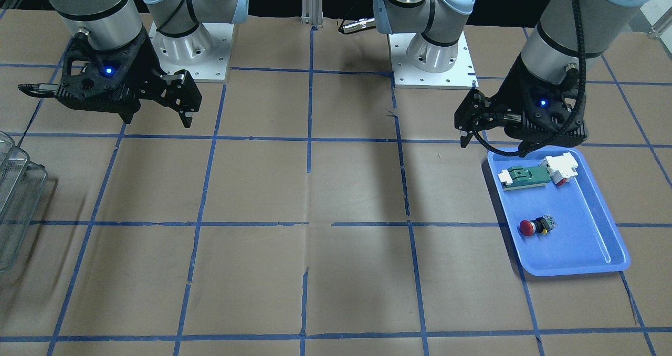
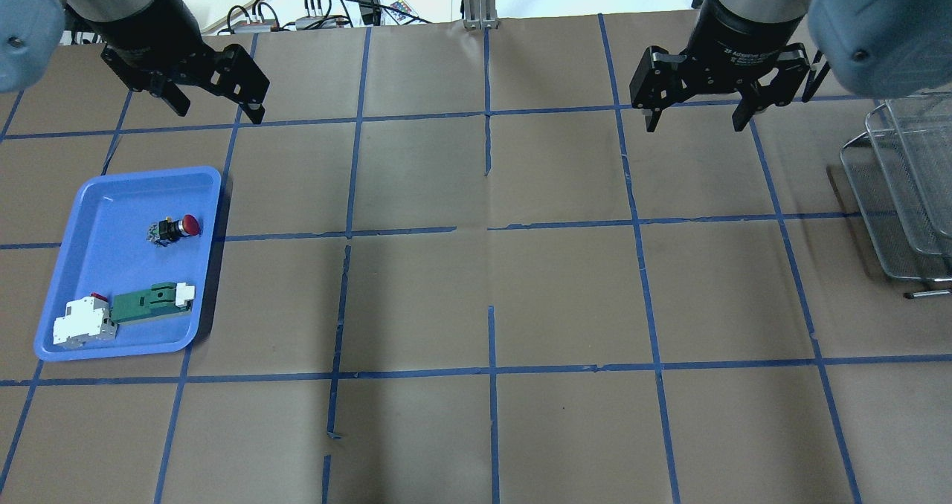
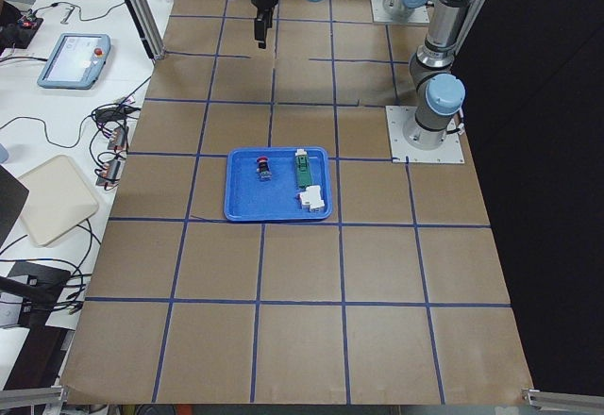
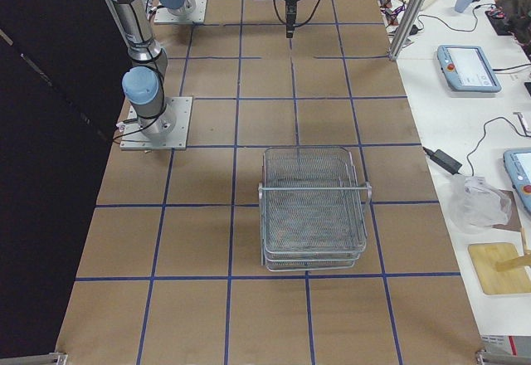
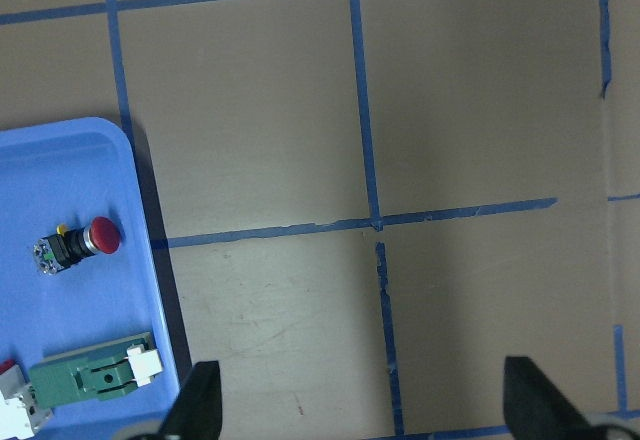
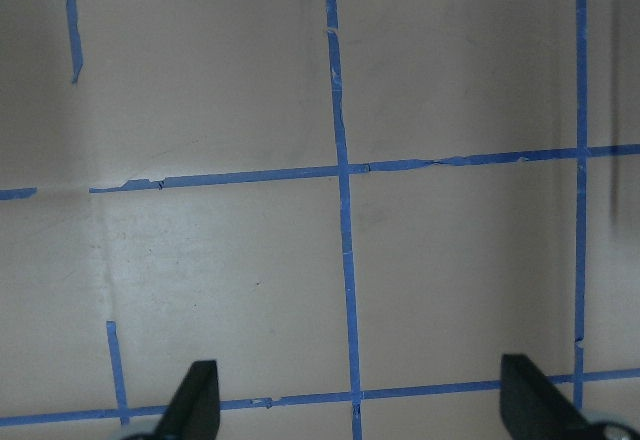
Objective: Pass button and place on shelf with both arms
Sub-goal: 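Move the left gripper down over the red push-button in the blue tray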
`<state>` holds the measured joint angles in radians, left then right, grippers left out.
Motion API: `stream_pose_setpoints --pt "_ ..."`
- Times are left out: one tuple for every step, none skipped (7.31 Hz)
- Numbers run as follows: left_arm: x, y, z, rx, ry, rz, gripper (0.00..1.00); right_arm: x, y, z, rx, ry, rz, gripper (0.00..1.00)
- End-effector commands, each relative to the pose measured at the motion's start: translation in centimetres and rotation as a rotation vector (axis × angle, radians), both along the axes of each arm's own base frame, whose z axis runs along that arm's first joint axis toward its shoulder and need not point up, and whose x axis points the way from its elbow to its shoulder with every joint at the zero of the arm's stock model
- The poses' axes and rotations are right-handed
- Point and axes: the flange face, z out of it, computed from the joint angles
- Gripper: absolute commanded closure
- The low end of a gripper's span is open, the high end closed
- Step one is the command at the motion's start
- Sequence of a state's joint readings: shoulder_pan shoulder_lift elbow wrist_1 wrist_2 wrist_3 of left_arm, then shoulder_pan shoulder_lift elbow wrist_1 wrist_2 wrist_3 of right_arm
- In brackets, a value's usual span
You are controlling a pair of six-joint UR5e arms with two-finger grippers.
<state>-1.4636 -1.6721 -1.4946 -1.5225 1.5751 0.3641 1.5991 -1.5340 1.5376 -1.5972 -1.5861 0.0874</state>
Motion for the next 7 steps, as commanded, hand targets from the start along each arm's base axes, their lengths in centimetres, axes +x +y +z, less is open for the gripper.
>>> stream_pose_setpoints --pt "5.7 -0.7 -5.9 0.067 -0.029 -0.135 0.0 0.0 0.0 0.0 0.0 0.0 0.001 0.0" --pt "9.7 -1.1 -9.6 0.054 -0.051 -0.182 0.0 0.1 0.0 0.0 0.0 -0.003 0.001 0.0" --pt "12.8 -1.2 -11.5 0.017 -0.072 -0.237 0.0 0.0 0.0 0.0 -0.002 -0.002 -0.001 0.0" --pt "15.1 -1.0 -13.5 0.034 -0.064 -0.278 0.0 0.1 0.0 0.0 0.0 -0.003 -0.001 0.0" --pt "16.9 -1.5 -15.8 0.024 -0.072 -0.342 0.0 0.0 0.0 0.0 0.0 -0.002 -0.001 0.0" --pt "17.6 -1.8 -18.9 0.014 -0.082 -0.379 0.0 0.1 0.0 -0.1 -0.003 -0.005 -0.001 0.0" --pt "18.7 -1.2 -21.2 0.017 -0.081 -0.398 0.0 0.1 -0.1 -0.1 -0.003 -0.003 -0.001 0.0"
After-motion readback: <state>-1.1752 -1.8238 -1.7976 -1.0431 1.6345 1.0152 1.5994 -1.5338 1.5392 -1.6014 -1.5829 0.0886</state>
